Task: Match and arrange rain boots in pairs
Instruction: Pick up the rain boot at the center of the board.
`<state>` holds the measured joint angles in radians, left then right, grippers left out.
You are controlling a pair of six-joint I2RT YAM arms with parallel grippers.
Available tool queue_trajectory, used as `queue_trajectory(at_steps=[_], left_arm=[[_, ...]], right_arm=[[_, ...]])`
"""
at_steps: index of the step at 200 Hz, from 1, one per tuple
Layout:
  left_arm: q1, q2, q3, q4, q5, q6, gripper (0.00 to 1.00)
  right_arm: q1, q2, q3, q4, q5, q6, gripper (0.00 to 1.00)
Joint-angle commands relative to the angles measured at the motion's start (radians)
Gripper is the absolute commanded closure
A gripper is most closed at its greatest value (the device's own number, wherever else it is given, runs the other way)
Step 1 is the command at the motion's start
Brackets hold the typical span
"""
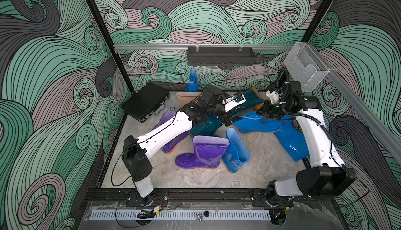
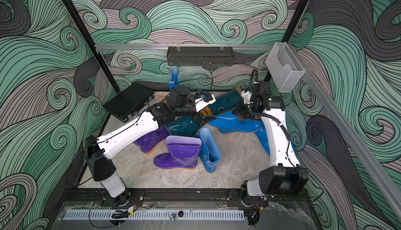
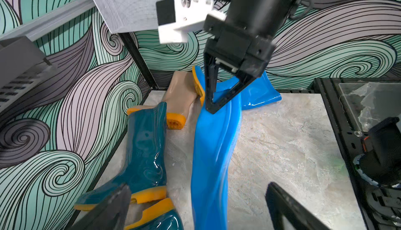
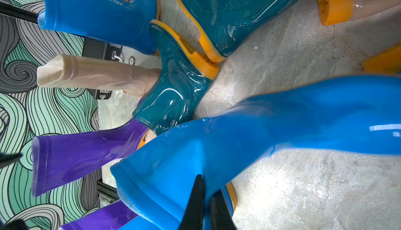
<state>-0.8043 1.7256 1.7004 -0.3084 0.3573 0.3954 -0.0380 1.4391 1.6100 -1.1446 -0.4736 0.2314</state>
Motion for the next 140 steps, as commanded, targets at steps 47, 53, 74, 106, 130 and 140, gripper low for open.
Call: queue_trajectory(at_steps=[47, 53, 74, 106, 130, 140], left_arm=[[0.074, 0.040, -0.015, -0.030, 0.220, -0.046, 0.01], [0.073, 0.043, -0.012, -0.034, 0.225, -0.048, 0.02], [0.065, 0.050, -0.005, -0.046, 0.234, -0.039, 0.01], [0.063, 0.047, -0.008, -0.036, 0.287, -0.040, 0.01], [0.062, 0.059, -0.003, -0.043, 0.288, -0.034, 0.01], [0.061, 0.072, 0.005, -0.045, 0.260, -0.030, 0.01]], right_arm=[[-0.002, 0.066, 0.161, -0.025, -0.079, -0.059, 1.00], [-0.002, 0.076, 0.178, -0.030, -0.079, -0.061, 1.00], [-0.002, 0.105, 0.230, -0.042, -0.078, -0.063, 1.00], [-0.002, 0.130, 0.289, -0.061, -0.089, -0.061, 1.00], [-0.002, 0.125, 0.306, -0.068, -0.096, -0.057, 1.00], [-0.002, 0.123, 0.309, -0.070, -0.102, -0.056, 1.00]])
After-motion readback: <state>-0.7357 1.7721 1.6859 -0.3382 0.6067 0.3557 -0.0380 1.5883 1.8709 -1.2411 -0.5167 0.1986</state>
